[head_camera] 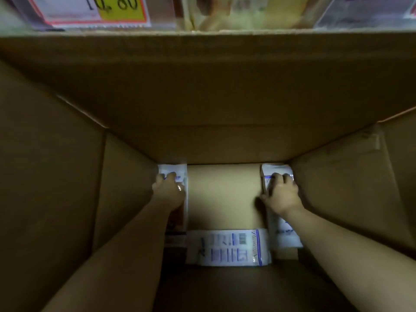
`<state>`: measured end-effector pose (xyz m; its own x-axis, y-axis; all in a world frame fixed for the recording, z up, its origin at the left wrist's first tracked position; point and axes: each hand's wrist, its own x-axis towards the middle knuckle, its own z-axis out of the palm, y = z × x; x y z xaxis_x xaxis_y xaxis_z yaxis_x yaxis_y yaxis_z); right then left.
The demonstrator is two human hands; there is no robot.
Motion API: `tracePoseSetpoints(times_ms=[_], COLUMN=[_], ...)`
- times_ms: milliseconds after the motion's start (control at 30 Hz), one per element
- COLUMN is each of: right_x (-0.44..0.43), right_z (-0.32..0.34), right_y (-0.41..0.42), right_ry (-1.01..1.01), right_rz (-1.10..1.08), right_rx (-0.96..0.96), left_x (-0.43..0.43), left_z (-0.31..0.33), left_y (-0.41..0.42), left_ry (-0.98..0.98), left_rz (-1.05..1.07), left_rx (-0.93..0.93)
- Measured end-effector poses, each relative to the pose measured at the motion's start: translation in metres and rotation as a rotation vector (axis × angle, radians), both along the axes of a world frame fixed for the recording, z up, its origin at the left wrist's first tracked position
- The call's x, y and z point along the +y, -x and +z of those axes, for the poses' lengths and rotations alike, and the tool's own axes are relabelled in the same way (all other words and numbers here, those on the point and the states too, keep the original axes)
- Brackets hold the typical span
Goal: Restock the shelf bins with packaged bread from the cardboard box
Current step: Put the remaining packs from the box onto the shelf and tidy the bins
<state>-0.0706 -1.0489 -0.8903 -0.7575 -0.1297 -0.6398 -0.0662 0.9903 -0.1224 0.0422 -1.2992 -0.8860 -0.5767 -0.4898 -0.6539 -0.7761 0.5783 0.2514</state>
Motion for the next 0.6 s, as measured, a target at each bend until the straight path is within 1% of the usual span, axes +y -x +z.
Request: tracePoseSetpoints(times_ms=[67,167,233,300,333,367,467,533,600], right_x=[0.001,0.001,-0.003,-0.009,-0.012,-0.013,-0.009,-0.004,-0.002], right_z=[-0.002,-0.004,-0.006,-0.005,-0.005,-0.005,-0.005,-0.005,-0.004], right_y=[-0.007,-0.012,-0.014,-0.016,-0.017,-0.017,-0.017,-0.016,-0.013], right_ry=[0.053,0.090,0.199,0.336,0.371,0.376,0.236,0.161,0.151], right_rz=[-0.120,-0.167,-0.139,-0.093,-0.082,-0.082,-0.113,-0.084,-0.046], right_rx=[0.021,0.024,0.038,0.007,-0.011,-0.017,-0.074,-0.143,-0.192], left_x=[0.009,0.018,0.023,0.028,0.030,0.031,0.029,0.025,0.021], left_z=[-0.008,-0.011,-0.009,-0.008,-0.007,-0.008,-0.010,-0.013,-0.015], left_y=[-0.007,-0.011,-0.010,-0.008,-0.007,-0.007,-0.013,-0.019,-0.022], left_ry=[0.012,-0.018,-0.103,-0.242,-0.294,-0.307,-0.231,-0.204,-0.190], left_rz=[0.086,0.081,0.037,0.024,0.021,0.019,0.007,-0.019,-0.049], left_rx=[0.040,0.096,0.156,0.216,0.223,0.215,0.089,-0.003,-0.046])
